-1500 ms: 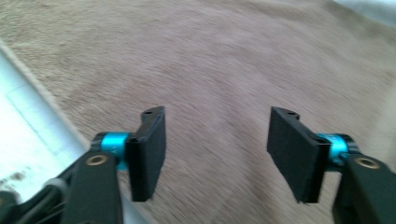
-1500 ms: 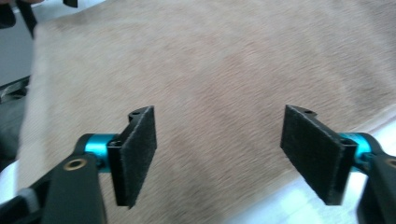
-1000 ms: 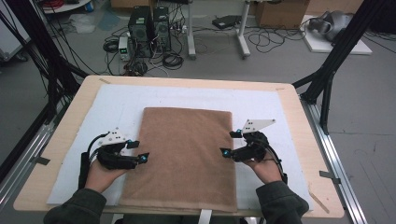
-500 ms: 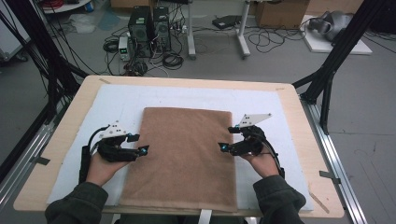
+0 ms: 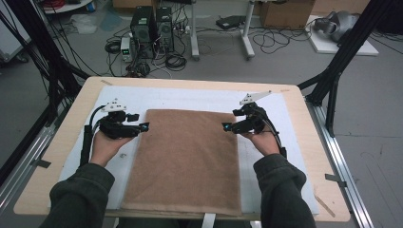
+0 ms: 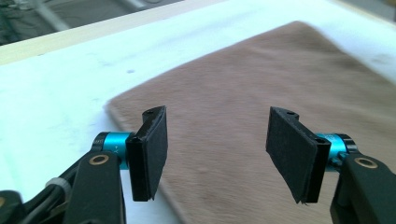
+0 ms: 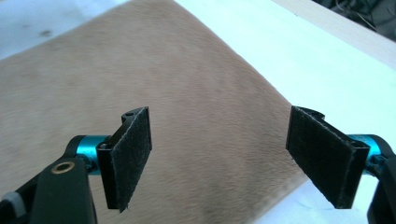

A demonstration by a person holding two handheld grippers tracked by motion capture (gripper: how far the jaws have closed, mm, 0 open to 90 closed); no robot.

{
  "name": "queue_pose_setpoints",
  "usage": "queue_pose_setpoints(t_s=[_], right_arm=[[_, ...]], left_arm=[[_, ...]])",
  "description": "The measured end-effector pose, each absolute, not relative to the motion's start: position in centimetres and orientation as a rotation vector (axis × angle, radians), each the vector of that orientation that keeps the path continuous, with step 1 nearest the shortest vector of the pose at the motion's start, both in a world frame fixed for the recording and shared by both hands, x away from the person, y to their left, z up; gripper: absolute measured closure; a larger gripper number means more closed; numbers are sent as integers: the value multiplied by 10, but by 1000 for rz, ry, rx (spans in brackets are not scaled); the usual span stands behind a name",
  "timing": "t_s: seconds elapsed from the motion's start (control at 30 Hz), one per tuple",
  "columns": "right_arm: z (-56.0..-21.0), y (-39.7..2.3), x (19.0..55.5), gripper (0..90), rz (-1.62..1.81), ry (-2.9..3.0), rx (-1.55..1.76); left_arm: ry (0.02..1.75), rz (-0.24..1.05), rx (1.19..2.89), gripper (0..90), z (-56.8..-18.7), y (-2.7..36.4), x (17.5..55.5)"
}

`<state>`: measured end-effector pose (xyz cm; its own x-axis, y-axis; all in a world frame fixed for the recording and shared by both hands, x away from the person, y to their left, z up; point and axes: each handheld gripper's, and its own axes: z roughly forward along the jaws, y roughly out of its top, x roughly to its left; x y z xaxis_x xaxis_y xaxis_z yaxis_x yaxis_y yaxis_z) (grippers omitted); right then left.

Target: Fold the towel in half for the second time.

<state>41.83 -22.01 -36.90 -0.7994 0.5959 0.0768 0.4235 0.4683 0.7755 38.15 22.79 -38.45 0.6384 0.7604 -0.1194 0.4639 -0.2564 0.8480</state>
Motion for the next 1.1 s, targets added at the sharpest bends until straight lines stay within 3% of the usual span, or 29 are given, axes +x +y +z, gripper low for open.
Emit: queue_pose_setpoints(t_s=[0.4,0.8,0.93,1.03,1.1], right_arm=[[-420,-224,445,293,1084,2511,990],[-443,-236,456,346,1057,2497,1096],[-443,-235,455,425,1057,2498,1100],[-442,-232,452,561,1074,2521,1088],[-443,-233,451,607,1111,2522,1097]], left_arm=[[1111,396,1954,401,-429,220,415],[1181,400,1992,556,-445,221,421],[1179,394,1989,602,-445,220,421],[1179,375,1985,668,-445,219,420],[1177,349,1975,721,-445,219,420]])
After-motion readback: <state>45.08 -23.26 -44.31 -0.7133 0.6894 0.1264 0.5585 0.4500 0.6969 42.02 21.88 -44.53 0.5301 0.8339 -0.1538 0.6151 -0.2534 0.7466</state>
